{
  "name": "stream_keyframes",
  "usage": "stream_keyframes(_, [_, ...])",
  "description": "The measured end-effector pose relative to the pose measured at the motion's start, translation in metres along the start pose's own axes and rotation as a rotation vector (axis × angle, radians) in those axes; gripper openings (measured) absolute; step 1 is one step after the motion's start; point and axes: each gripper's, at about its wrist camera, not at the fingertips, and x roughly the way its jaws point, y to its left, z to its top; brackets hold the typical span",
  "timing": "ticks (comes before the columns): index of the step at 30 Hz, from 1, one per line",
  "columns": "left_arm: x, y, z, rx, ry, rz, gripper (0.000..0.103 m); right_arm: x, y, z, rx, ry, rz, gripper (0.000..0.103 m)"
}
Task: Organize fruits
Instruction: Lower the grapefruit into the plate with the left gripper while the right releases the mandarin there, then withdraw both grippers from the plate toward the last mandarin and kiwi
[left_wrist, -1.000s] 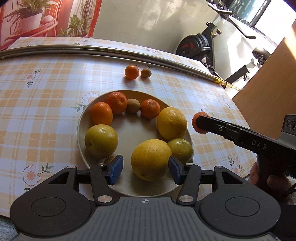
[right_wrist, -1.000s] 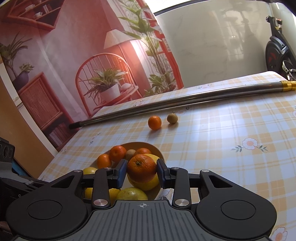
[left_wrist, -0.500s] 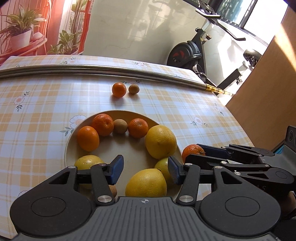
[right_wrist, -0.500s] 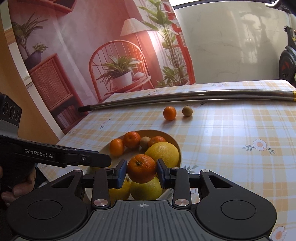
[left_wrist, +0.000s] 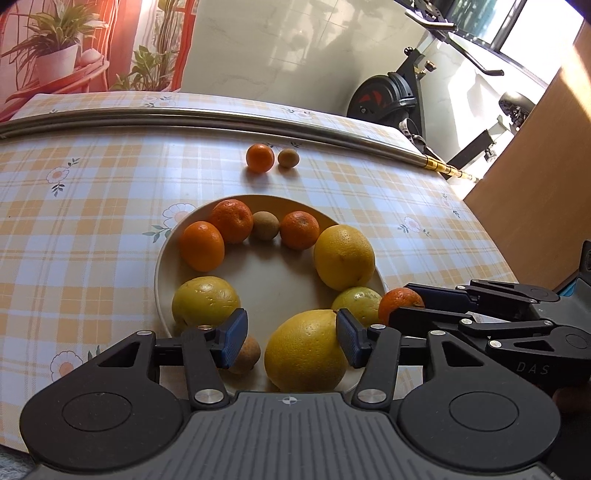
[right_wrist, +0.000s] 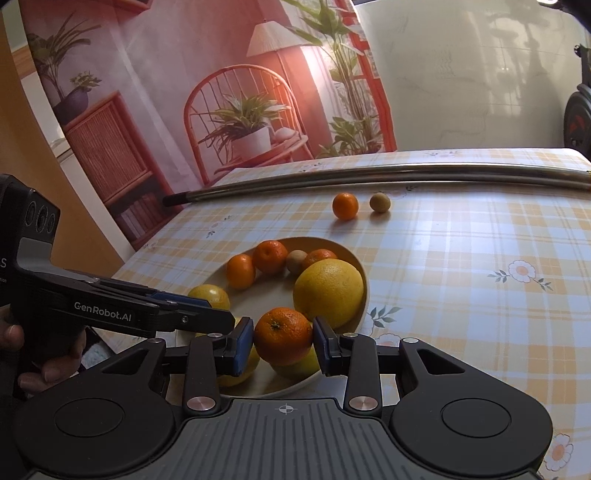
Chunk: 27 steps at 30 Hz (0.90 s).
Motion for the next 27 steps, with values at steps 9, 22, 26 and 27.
stream_keyframes(9, [-0.005, 0.0, -0.002, 0.006, -0.01, 0.01, 0.056, 0.004, 0.013, 0.0, -0.059, 0.033, 0.032, 0.033])
stream_keyframes(22, [-0.004, 0.002, -0.003, 0.001, -0.016, 0.013, 0.056, 0.004, 0.003, -0.002, -0.015, 0.018, 0.011, 0.033])
stream_keyframes(26, [-0.004, 0.002, -0.003, 0.002, -0.016, 0.014, 0.056, 0.005, 0.001, -0.002, -0.008, 0.008, 0.003, 0.033])
stream_keyframes(27, [-0.004, 0.002, -0.002, 0.0, -0.017, 0.014, 0.056, 0.004, 0.0, -0.002, -0.007, 0.004, 0.0, 0.033])
